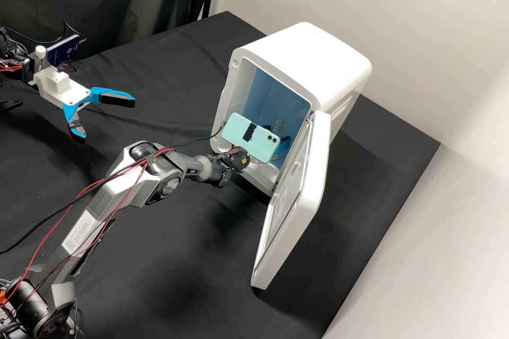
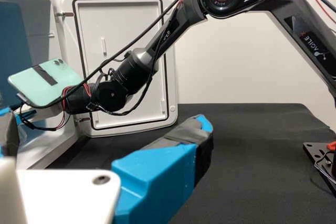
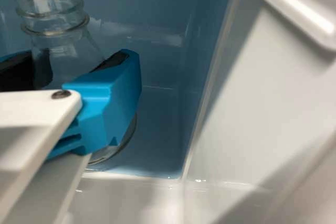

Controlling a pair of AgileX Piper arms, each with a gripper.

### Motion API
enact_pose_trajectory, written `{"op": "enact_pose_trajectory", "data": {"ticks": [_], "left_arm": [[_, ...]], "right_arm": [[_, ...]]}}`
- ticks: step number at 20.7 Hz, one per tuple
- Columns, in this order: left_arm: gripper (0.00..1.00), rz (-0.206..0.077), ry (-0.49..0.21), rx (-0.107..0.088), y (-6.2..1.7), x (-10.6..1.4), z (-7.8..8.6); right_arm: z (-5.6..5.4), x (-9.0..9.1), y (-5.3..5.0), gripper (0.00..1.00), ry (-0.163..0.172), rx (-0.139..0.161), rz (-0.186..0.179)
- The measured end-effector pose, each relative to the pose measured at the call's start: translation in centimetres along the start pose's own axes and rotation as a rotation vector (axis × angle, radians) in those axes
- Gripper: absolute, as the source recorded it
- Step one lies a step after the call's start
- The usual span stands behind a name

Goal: Place the flask in the incubator

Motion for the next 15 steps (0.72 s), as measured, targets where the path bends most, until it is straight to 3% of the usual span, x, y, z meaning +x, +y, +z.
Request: {"op": "enact_pose_trajectory", "data": {"ticks": [15], "left_arm": [[1.0, 0.0, 0.0, 0.0, 0.0, 0.0, 0.0]], "right_arm": [[0.2, 0.1, -0.29, 0.0, 0.011, 0.002, 0.014]]}}
